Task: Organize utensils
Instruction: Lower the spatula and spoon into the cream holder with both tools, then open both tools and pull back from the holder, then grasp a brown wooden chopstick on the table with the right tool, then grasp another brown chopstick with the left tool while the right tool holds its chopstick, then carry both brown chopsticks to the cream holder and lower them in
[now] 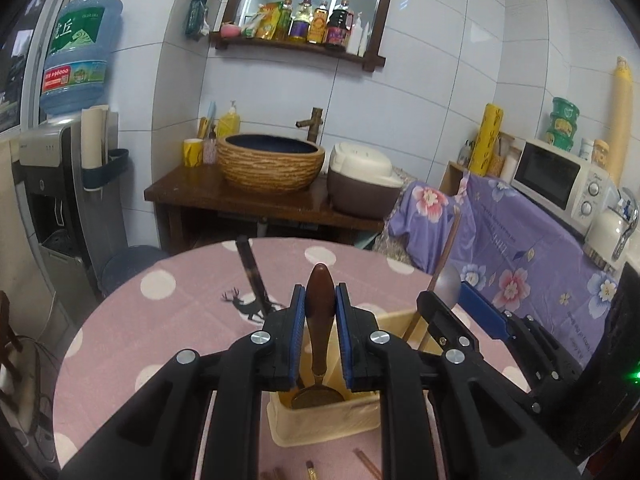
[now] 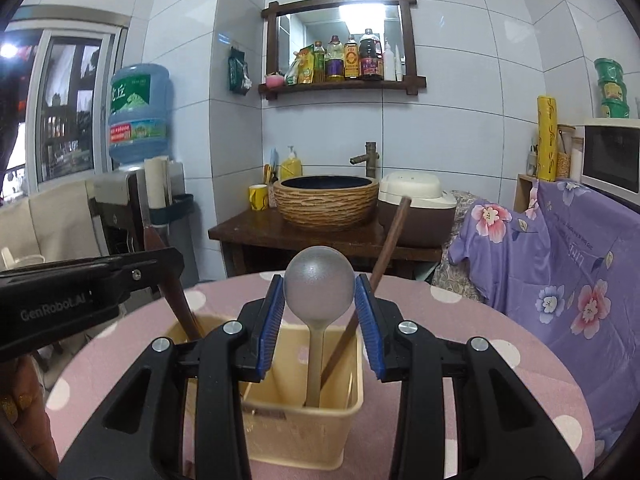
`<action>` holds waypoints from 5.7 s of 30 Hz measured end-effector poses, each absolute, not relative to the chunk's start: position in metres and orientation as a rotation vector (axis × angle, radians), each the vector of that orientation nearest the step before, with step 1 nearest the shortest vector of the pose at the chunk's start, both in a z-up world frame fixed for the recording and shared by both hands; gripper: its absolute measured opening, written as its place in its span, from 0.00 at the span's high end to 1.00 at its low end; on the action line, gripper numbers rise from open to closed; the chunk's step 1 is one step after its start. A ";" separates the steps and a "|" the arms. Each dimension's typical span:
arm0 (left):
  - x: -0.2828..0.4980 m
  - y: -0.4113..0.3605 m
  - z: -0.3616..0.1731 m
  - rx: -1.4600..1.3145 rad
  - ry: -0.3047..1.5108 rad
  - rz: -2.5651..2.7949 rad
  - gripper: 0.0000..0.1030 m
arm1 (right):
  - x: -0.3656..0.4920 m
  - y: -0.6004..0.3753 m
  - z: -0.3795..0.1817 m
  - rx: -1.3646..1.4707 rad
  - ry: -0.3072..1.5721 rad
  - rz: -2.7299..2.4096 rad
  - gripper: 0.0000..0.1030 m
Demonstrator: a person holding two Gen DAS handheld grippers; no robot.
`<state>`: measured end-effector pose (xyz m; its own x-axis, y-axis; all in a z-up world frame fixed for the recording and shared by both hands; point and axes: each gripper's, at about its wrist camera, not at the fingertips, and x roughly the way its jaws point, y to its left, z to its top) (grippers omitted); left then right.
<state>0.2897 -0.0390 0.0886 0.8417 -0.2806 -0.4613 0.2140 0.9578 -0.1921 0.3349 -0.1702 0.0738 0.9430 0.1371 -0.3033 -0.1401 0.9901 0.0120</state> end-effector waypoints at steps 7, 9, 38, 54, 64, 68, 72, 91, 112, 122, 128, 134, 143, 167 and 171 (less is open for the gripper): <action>0.292 -0.037 0.063 -0.133 0.553 -0.251 0.85 | 0.332 -0.171 0.050 -0.034 0.356 0.143 0.64; 0.294 -0.036 0.058 -0.134 0.562 -0.248 0.85 | 0.331 -0.171 0.048 -0.041 0.351 0.141 0.64; 0.171 0.026 -0.009 -0.169 0.685 -0.162 0.14 | 0.209 -0.189 0.018 -0.082 0.545 0.228 0.25; 0.153 0.018 -0.057 -0.156 0.821 -0.224 0.46 | 0.200 -0.184 -0.054 -0.155 0.777 0.236 0.49; 0.153 0.015 -0.061 -0.144 0.832 -0.228 0.46 | 0.272 -0.165 -0.060 -0.199 0.914 0.270 0.66; 0.154 0.014 -0.062 -0.136 0.841 -0.229 0.46 | 0.292 -0.162 -0.067 -0.188 0.957 0.272 0.74; 0.157 0.011 -0.064 -0.119 0.850 -0.235 0.46 | 0.303 -0.159 -0.073 -0.165 0.987 0.280 0.81; 0.196 -0.009 -0.063 -0.072 0.873 -0.216 0.55 | 0.251 -0.188 -0.008 0.007 0.765 0.306 0.92; 0.234 -0.031 -0.072 -0.032 0.945 -0.109 0.81 | 0.185 -0.205 0.042 0.059 0.566 0.346 0.92; 0.240 -0.035 -0.074 -0.029 0.916 -0.058 0.90 | 0.182 -0.208 0.041 0.071 0.551 0.341 0.92; 0.237 -0.040 -0.075 -0.007 0.899 -0.042 0.91 | 0.181 -0.208 0.040 0.073 0.551 0.332 0.92; 0.239 -0.035 -0.075 -0.044 0.900 -0.055 0.92 | 0.181 -0.210 0.040 0.082 0.543 0.325 0.92; 0.220 0.001 -0.025 -0.216 0.768 -0.131 0.93 | 0.182 -0.224 0.043 0.152 0.518 0.347 0.92; 0.147 0.048 0.072 -0.273 0.440 -0.221 0.93 | 0.170 -0.247 0.082 0.195 0.419 0.333 0.93; 0.147 0.050 0.077 -0.276 0.427 -0.225 0.93 | 0.172 -0.245 0.086 0.183 0.424 0.338 0.92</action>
<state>0.1474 0.0499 0.0771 0.8863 -0.2713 -0.3755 0.1563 0.9382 -0.3088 0.1722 -0.2451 0.0856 0.8570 0.3575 -0.3711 -0.2819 0.9281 0.2433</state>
